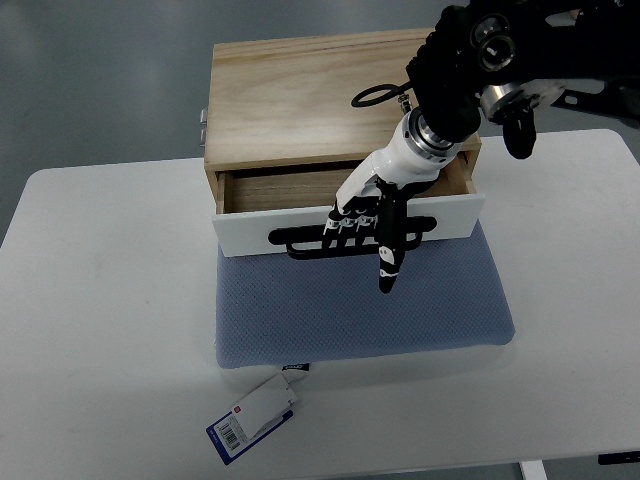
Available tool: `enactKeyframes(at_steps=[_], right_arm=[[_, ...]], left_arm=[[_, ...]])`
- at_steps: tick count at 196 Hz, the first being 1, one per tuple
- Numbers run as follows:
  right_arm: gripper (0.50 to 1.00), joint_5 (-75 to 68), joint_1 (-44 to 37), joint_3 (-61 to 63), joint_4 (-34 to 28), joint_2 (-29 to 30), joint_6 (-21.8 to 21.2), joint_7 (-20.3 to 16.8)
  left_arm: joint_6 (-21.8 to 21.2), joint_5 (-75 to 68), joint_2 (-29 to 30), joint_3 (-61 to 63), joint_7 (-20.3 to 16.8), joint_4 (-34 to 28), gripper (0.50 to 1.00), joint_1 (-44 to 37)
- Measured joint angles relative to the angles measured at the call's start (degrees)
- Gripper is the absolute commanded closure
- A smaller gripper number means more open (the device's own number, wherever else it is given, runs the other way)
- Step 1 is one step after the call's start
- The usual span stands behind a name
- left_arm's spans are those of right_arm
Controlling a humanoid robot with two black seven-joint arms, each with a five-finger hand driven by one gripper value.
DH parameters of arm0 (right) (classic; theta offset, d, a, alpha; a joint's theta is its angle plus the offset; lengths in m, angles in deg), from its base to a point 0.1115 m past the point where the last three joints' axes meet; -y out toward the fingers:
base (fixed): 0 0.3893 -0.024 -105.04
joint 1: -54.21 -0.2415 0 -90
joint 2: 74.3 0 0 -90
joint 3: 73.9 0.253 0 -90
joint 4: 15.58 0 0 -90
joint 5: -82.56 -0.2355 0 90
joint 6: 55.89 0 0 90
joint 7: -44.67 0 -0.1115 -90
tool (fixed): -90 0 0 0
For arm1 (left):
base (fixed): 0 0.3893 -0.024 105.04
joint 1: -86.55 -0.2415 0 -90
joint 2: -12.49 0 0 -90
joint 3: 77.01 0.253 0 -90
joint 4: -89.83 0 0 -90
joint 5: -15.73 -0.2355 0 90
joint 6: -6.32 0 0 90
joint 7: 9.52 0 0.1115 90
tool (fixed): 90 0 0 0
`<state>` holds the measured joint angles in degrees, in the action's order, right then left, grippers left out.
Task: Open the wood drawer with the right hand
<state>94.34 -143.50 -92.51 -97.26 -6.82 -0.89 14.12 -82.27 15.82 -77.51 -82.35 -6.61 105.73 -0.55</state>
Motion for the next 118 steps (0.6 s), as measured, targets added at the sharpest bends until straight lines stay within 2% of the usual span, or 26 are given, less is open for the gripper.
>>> enactKeyframes(at_steps=[118], right_arm=[[0.556,-3.8,-1.2,0.2,-5.0,-1.5,0.0,0.0]], left_arm=[[0.0,0.0,0.0,0.0,0.0,0.0,0.500,0.0]])
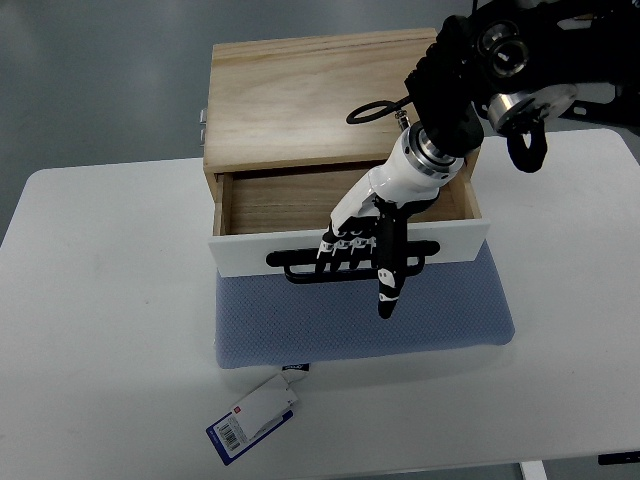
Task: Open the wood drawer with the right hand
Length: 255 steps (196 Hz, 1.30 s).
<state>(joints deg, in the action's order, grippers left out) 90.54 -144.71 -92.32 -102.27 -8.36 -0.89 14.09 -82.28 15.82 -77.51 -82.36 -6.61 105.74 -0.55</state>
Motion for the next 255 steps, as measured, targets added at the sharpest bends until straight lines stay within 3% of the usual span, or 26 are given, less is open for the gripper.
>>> enactKeyframes(at_steps=[94,149,196,216,255], right_arm=[[0.556,-4.5,-0.2,0.3,-3.4,-2.4,0.0,0.1],[0.556,-4.7,-1.8,5.3,-2.2,-5.9,0.0,0.1],[0.556,-4.7,-1.6,15.8,9.3,-10.1,0.0,1.3],[0.556,-4.6,1.8,20.3,15.3,-10.7,0.1,4.6],[0.556,-4.6,16.9,35.8,27.2,-11.2,8.0,11.8]], left_arm=[[-0.1,0.0,0.0,0.0,0.0,0.0,0.500,0.0],[-0.1,0.0,0.0,0.0,0.0,0.0,0.500,0.0],[-0.1,0.0,0.0,0.1,0.0,0.2,0.500,0.0],[-0.1,0.0,0.0,0.2,0.1,0.4,0.500,0.0],[-0.2,0.0,0.0,0.3,0.1,0.5,0.500,0.0]])
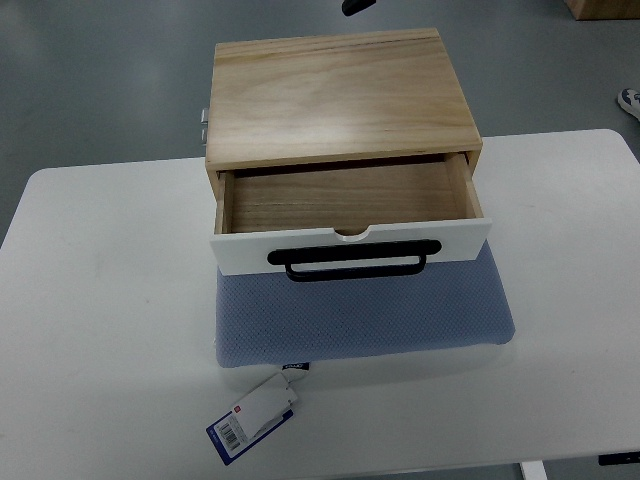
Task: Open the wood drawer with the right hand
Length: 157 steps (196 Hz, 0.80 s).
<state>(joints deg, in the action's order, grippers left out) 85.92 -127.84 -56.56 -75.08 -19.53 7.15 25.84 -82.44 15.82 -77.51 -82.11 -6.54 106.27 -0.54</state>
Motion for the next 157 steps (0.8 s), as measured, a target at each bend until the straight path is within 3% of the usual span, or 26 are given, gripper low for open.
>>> enactKeyframes(at_steps=[55,97,157], right_arm=[[0.556,0.1,26.5,30.5,12.1,7.5,10.2,9.8],[0.554,0.0,38.5,52.3,23.7,17.6,10.4,15.6],[0.554,0.1,47.0,64.0,26.5,26.9,10.3,18.3]], left_arm=[[-0.1,0.0,0.0,0.0,0.0,0.2,0.500,0.0],[-0.2,0.0,0.0,0.0,0.0,0.2,0.500,0.0],[-0.2,-0.1,0.0,0.1,0.0,0.4,0.500,0.0]])
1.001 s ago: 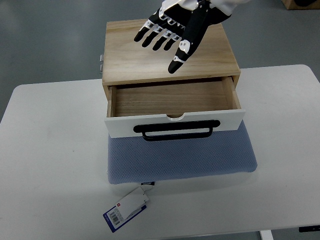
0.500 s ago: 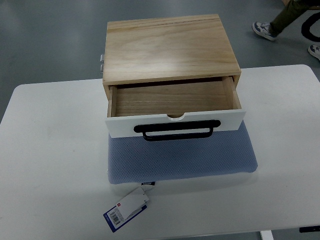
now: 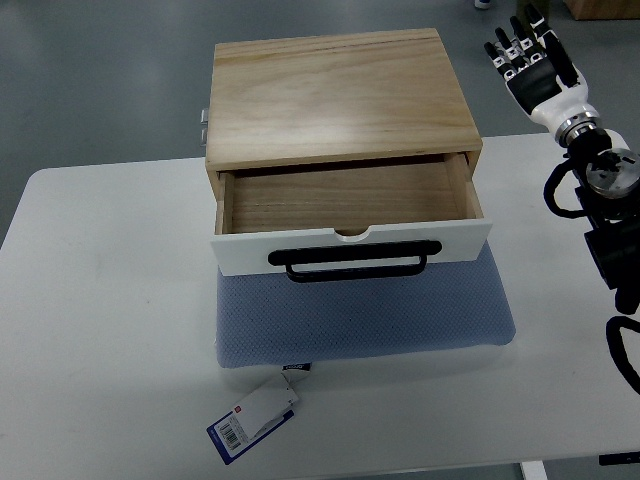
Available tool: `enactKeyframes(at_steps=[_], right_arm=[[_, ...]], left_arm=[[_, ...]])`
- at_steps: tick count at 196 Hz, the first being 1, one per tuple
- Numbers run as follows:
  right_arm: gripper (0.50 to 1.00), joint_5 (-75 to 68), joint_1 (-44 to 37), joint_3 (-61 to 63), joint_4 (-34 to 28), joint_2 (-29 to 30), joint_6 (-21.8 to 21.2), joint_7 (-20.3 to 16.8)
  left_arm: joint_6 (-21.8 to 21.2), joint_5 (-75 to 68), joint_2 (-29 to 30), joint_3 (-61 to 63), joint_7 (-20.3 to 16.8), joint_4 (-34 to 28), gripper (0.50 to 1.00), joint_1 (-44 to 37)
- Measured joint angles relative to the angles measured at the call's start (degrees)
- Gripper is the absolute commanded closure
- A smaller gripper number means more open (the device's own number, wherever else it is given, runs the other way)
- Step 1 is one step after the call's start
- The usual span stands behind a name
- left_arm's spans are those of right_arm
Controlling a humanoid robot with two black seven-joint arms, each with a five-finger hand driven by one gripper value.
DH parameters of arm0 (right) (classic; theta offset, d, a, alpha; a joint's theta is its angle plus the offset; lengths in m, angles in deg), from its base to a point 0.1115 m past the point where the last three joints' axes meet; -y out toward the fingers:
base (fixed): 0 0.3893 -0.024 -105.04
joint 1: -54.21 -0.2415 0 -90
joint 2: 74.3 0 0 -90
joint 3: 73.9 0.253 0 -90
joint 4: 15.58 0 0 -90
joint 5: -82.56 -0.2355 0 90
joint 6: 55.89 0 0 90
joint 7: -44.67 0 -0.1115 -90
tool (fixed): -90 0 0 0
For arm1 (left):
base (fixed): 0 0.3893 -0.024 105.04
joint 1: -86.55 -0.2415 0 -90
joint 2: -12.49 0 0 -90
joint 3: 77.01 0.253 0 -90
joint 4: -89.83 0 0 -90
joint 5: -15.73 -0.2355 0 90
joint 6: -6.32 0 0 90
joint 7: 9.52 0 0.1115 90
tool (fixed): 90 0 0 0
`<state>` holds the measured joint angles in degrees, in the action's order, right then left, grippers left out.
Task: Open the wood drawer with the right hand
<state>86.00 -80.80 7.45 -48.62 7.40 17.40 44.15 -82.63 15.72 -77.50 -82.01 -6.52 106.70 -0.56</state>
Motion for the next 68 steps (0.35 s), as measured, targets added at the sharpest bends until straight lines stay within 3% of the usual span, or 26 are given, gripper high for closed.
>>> enactKeyframes(at_steps=[68], right_arm=[[0.554,0.0,1.4,0.5,0.8,1.3,0.0,1.1]], left_arm=[[0.0,0.0,0.0,0.0,0.0,0.3,0.500,0.0]])
